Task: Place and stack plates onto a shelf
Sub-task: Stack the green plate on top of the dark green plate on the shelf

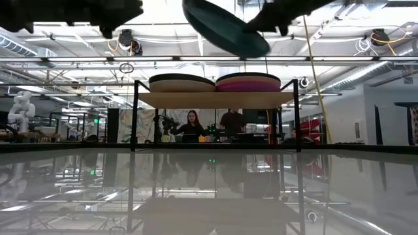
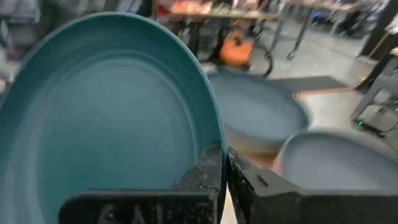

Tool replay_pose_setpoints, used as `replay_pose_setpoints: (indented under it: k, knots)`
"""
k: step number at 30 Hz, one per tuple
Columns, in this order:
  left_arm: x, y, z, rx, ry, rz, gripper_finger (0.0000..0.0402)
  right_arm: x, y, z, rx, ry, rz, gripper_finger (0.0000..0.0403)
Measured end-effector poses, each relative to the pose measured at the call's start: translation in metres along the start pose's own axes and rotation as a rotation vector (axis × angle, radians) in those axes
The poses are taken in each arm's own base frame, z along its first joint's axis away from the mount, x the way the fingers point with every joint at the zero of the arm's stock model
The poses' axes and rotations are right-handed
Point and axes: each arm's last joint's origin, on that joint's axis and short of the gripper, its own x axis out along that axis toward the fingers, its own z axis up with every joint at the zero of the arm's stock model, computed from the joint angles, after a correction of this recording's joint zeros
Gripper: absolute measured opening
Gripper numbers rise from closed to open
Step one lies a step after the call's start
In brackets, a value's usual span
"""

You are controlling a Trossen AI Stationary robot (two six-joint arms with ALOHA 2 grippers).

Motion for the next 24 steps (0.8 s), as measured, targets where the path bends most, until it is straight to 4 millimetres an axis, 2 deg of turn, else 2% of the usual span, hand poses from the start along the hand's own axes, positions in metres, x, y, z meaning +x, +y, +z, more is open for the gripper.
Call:
replay_pose_setpoints:
  k: [5, 11, 17, 20, 24]
  knots:
    - [-0.003, 0.002, -0.006, 0.025, 0.086, 0.065, 0.0131, 0.029, -0.048, 0.034, 0.041, -0.076, -0.069, 0.0000]
    - [-0.003, 0.002, -0.008, 0.030, 0.105, 0.068, 0.0131, 0.086, -0.106, 0.063, 0.084, -0.091, -0.126, 0.0000]
    - [-0.004, 0.002, -0.012, 0.027, 0.141, 0.063, 0.0131, 0.144, -0.151, 0.053, 0.189, -0.036, -0.078, 0.0000]
    - [-0.004, 0.002, -0.013, 0.023, 0.152, 0.062, 0.0131, 0.160, -0.164, 0.042, 0.219, 0.007, -0.060, 0.0000]
    - [-0.004, 0.002, -0.014, 0.024, 0.162, 0.062, 0.0131, 0.175, -0.171, 0.023, 0.239, 0.072, -0.064, 0.0000]
